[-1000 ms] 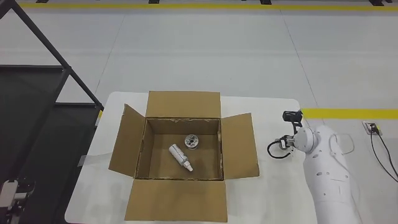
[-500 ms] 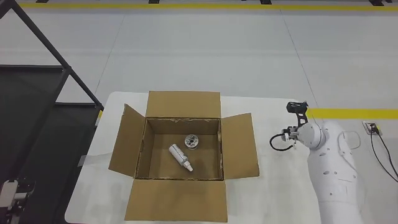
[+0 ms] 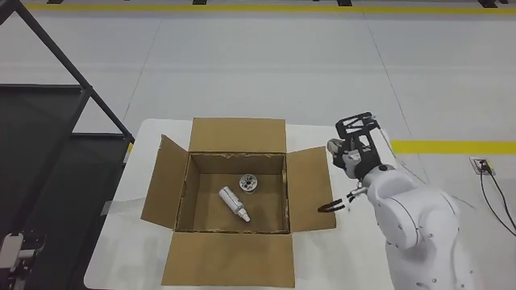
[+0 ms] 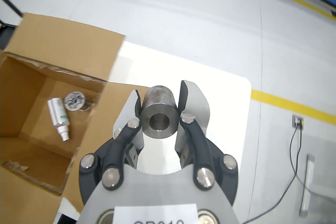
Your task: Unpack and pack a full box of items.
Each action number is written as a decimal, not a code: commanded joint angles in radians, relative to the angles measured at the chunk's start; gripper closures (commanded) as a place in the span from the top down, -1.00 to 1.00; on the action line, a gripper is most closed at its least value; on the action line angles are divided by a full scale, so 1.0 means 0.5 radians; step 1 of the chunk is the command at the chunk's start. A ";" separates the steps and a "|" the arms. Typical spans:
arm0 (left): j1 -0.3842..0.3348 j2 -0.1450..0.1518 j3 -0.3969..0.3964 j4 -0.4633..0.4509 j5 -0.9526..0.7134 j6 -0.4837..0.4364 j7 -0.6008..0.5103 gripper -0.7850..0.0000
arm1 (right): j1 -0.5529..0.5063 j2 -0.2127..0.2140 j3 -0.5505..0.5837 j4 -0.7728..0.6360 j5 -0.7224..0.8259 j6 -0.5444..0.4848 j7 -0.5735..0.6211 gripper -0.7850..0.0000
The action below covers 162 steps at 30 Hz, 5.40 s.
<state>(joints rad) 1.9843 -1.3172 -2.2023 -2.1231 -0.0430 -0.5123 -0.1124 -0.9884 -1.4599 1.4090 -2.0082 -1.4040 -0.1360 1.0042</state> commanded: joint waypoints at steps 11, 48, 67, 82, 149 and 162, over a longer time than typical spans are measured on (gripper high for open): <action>0.000 0.000 0.000 0.000 0.000 0.000 0.000 1.00 | 0.175 -0.040 -0.695 0.237 -0.079 -0.218 0.212 -1.00; 0.000 0.000 0.000 0.000 0.000 0.000 0.000 1.00 | 0.982 -0.465 -1.473 2.107 0.178 0.252 0.213 -0.07; 0.000 0.000 0.000 0.000 0.000 0.000 0.000 1.00 | 0.486 -0.323 -1.140 0.978 -0.233 0.301 0.259 0.27; 0.000 0.000 0.000 0.000 0.000 0.000 0.000 1.00 | 0.102 -0.240 -0.906 0.363 -0.373 0.171 -0.070 1.00; -0.834 0.060 1.378 0.285 1.757 0.569 -0.385 1.00 | 0.195 0.056 0.194 0.923 2.293 -0.610 0.487 1.00; -0.844 0.069 1.375 0.319 1.691 0.612 -0.381 1.00 | 0.300 0.070 -0.076 1.143 2.191 -0.671 0.144 1.00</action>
<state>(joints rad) 1.5618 -1.2830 -1.5123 -1.9647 0.8059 -0.2065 -0.3022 -0.8400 -1.4253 1.3796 -1.4381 -0.2845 -0.4695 1.0962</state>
